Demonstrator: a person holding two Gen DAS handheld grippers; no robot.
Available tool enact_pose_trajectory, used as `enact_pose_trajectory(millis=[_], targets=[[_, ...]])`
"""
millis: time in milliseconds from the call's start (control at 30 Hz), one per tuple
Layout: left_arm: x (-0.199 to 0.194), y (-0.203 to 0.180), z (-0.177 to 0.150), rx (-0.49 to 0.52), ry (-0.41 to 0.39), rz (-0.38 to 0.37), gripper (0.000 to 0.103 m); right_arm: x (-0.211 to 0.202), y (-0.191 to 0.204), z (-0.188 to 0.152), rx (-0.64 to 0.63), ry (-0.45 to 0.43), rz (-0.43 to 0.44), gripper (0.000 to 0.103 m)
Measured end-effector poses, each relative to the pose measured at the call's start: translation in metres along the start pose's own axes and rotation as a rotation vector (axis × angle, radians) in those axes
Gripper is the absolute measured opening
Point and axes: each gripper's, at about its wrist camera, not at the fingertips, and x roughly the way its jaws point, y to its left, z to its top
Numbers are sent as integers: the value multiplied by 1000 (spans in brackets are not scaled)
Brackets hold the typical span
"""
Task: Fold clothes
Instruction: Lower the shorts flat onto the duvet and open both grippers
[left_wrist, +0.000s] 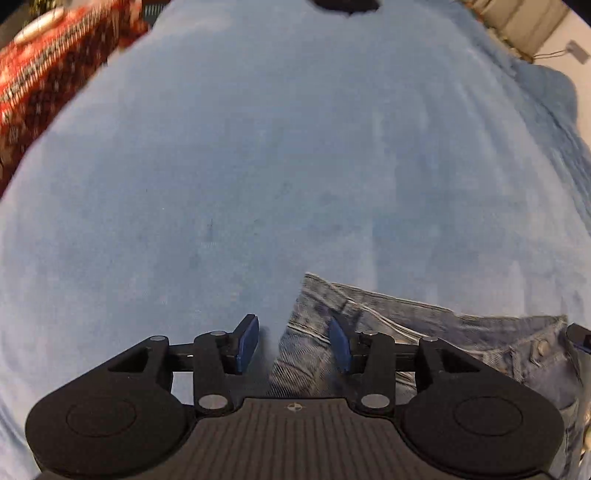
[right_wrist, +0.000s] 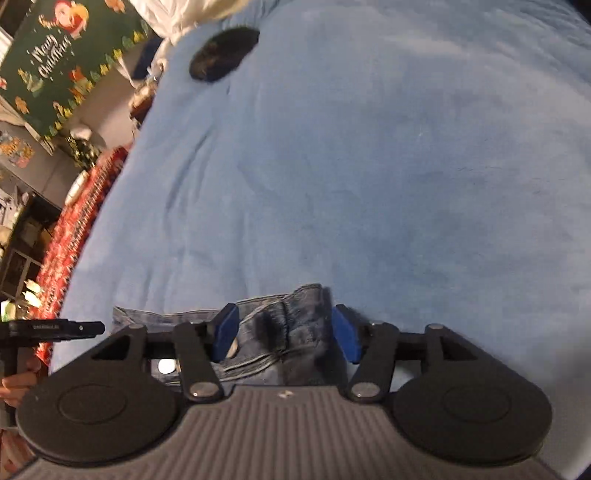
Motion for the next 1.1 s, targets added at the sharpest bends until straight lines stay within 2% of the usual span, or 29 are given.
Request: enact_pose_trajectory(millis=[33, 67, 133, 200, 233, 300, 400, 467, 533, 633, 667, 733, 767, 900, 967, 1100], targets=[[7, 1, 5, 4, 14, 5, 42, 7, 0, 2, -4, 12, -3, 54], [14, 0, 8, 20, 29, 7, 42, 13, 1, 2, -12, 24, -3, 37], [26, -1, 10, 44, 65, -18, 38, 20, 6, 3, -38, 30, -1, 29], [31, -2, 10, 58, 84, -48, 20, 20, 13, 4, -73, 18, 2, 24], [31, -2, 10, 59, 84, -65, 17, 13, 17, 2, -90, -6, 2, 23], [15, -5, 6, 66, 25, -69, 9, -4, 27, -4, -124, -56, 3, 22], [-27, -16, 4, 122, -119, -78, 8, -29, 51, -1, -253, -129, -18, 21], [-43, -28, 5, 187, -213, -28, 8, -31, 64, 8, -349, -189, -46, 21], [-43, -41, 9, 248, -277, 50, 9, -23, 68, 21, -353, -200, -64, 22], [-21, -42, 18, 250, -208, 102, 14, -2, 60, 30, -323, -152, -85, 25], [-15, -39, 18, 241, -187, 134, 14, 1, 57, 28, -329, -146, -116, 31], [-3, -33, 19, 224, -143, 198, 16, 5, 58, 21, -331, -159, -164, 37], [-6, -27, 15, 211, -134, 196, 17, 1, 57, 17, -321, -173, -176, 38], [-37, -6, -15, 135, -112, 96, 27, -48, 48, -8, -277, -201, -129, 39], [-55, -5, -38, 109, -86, 45, 32, -78, 46, -35, -283, -172, -107, 39], [-95, -13, -95, 78, -18, -47, 31, -114, 57, -92, -277, -77, -68, 39]])
